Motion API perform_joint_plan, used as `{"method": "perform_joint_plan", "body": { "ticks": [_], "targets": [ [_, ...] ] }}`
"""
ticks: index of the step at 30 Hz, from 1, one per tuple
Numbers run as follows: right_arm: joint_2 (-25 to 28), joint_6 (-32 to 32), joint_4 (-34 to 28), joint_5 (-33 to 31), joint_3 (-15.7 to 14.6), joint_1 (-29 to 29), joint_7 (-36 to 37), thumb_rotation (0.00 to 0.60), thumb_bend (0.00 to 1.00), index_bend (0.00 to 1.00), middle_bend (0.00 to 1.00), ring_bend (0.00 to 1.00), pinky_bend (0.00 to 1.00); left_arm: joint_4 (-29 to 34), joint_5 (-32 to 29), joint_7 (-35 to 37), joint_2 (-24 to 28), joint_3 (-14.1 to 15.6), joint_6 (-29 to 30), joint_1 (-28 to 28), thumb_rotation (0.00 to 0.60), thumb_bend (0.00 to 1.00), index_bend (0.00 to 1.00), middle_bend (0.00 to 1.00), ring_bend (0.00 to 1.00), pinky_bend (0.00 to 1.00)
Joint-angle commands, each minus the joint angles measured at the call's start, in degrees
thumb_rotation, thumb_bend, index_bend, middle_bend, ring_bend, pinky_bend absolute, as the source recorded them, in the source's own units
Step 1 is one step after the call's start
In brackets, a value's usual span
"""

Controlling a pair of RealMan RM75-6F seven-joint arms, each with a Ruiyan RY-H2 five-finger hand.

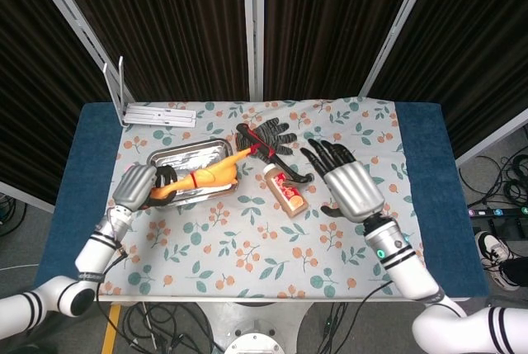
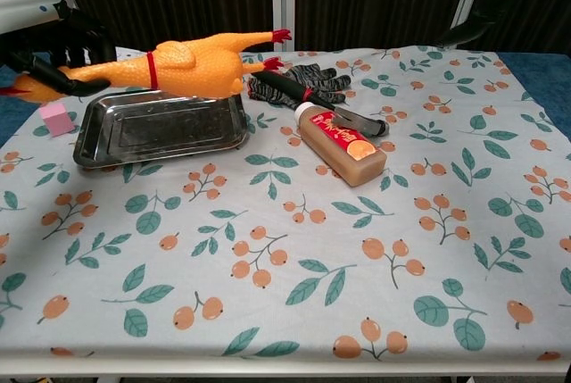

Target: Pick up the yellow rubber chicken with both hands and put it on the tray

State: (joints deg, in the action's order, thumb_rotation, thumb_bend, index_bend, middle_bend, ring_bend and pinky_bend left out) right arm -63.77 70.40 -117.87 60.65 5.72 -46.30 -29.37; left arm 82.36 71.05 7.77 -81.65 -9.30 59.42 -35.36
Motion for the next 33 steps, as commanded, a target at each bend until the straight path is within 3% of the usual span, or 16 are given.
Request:
{"method": "perform_joint_plan", "body": {
  "ticks": [1,12,16,22,27,33],
  "targets": [
    [2.5,0.0,1.6,2.0,-1.6,2.8,3.0,0.6,0.0,0.0,0.0,0.04,0.13,-7.4,-4.3,-0.6,-4.9,-1.9,-2.7,-1.4,0.6,0.63,0.73,0.76,0.62,0.64],
    [5.1,0.2,3.7,4.9,-1.5,7.9,8.6,0.6,0.0,0.0,0.0,0.04,0.13,-16.9,-10.4,-4.2,-11.5,-4.4,-5.6,-3.0,0.6,0.61,0.71,0.7,0.53,0.59],
    [5.1,0.0,4.3,5.6,-1.2,8.9,9.7,0.6,0.0,0.0,0.0,0.04,0.13,-15.9,-12.1,-6.1,-11.2,-4.2,-6.9,-2.6,0.6,0.52,0.55,0.56,0.39,0.52],
    [4.8,-0.7,5.2,5.9,-0.6,10.1,10.7,0.6,0.0,0.0,0.0,0.04,0.13,-14.1,-15.1,-9.0,-10.8,-4.5,-8.4,-2.6,0.6,0.26,0.29,0.29,0.2,0.41],
    [5.2,-0.7,5.6,6.1,-0.1,11.3,11.6,0.6,0.0,0.0,0.0,0.04,0.13,-12.8,-15.9,-10.2,-10.9,-5.1,-7.2,-2.3,0.6,0.16,0.21,0.18,0.13,0.34],
    [6.4,-0.5,6.1,7.1,-0.4,13.3,12.8,0.6,0.0,0.0,0.0,0.04,0.13,-7.3,-14.0,-9.4,-6.8,-5.4,-4.7,-0.5,0.6,0.14,0.19,0.15,0.12,0.31]
  ]
}}
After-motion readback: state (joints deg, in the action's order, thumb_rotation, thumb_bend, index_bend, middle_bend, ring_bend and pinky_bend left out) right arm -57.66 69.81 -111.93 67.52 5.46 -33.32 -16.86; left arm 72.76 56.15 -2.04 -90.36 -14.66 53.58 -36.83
